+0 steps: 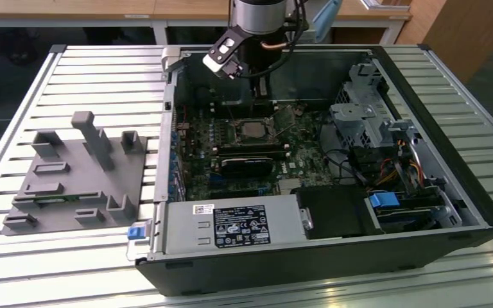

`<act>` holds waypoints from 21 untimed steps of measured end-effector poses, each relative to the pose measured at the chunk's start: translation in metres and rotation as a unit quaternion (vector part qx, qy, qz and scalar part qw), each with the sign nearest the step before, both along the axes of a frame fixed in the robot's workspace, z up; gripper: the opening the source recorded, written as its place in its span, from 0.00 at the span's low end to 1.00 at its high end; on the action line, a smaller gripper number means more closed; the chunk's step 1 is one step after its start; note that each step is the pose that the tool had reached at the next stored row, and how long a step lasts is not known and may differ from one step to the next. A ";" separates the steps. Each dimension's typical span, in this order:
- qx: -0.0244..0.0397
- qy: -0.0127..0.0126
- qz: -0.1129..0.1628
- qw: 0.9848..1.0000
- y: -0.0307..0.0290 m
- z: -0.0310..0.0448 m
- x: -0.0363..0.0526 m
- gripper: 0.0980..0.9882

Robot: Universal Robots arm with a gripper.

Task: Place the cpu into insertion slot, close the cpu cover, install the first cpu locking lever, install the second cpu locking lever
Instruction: 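Close the cpu cover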

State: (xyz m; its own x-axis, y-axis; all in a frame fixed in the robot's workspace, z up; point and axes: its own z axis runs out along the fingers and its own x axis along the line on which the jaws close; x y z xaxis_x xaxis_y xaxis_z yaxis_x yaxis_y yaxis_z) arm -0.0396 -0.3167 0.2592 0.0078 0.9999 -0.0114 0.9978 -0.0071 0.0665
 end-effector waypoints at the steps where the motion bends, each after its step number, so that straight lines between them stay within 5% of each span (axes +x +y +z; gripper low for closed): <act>1: 0.000 0.000 0.000 1.000 -0.0004 0.0000 0.0000 0.01; 10: 0.000 0.000 0.000 1.000 -0.0070 0.0000 0.0005 0.01; 21: 0.000 0.001 0.000 1.000 -0.0075 0.0041 0.0192 0.01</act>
State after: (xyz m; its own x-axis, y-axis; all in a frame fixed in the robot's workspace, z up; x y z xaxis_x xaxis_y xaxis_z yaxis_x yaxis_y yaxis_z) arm -0.0203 -0.3242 0.2633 0.0081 0.9999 -0.0110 0.9979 -0.0074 0.0650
